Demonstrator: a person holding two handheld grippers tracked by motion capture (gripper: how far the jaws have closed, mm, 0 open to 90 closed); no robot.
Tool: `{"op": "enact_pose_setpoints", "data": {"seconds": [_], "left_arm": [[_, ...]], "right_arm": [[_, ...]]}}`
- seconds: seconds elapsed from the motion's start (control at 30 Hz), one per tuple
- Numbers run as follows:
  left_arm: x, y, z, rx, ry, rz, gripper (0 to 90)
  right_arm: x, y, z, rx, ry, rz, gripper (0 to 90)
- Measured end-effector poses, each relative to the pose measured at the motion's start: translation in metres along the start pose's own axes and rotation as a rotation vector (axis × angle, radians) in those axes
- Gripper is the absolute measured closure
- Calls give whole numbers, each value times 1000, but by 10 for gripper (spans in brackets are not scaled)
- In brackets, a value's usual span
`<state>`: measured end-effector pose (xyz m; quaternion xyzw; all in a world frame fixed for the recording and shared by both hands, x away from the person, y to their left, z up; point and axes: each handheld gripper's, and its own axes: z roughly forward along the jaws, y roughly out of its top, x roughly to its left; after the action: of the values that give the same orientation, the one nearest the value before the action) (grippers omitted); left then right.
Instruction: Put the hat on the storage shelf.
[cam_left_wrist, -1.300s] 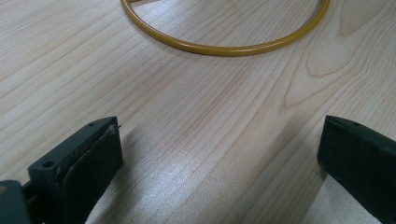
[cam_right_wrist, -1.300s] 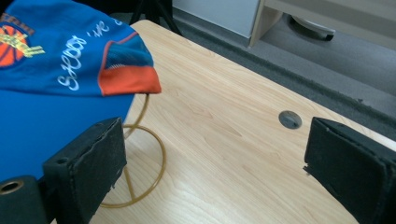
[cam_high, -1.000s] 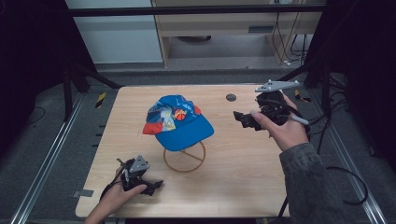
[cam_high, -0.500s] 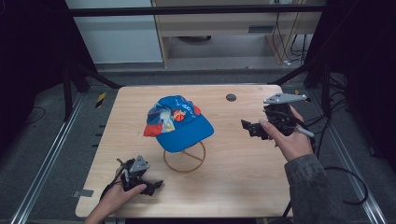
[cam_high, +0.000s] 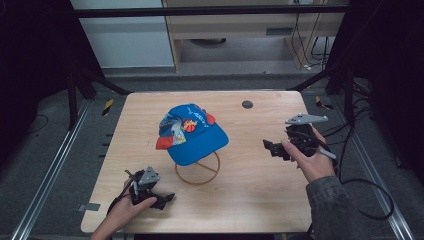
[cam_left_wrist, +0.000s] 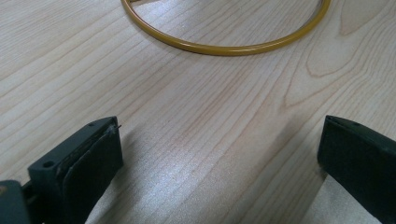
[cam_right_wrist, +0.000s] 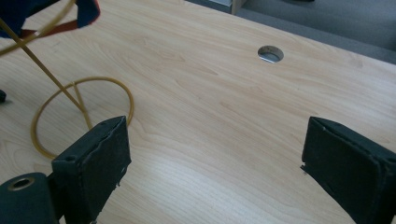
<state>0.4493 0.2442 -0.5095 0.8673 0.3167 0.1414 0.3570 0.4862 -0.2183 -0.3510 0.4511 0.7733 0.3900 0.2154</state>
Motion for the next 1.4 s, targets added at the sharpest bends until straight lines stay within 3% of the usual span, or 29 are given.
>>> {"op": "enact_pose_setpoints", "data": {"seconds": [0.77,1.4], "left_arm": [[0,0,0,0,0,0,0],[0,0,0,0,0,0,0]], "right_arm": [[11,-69,35,63,19,-9,94],[34,-104,65,114,70,2,97]]}}
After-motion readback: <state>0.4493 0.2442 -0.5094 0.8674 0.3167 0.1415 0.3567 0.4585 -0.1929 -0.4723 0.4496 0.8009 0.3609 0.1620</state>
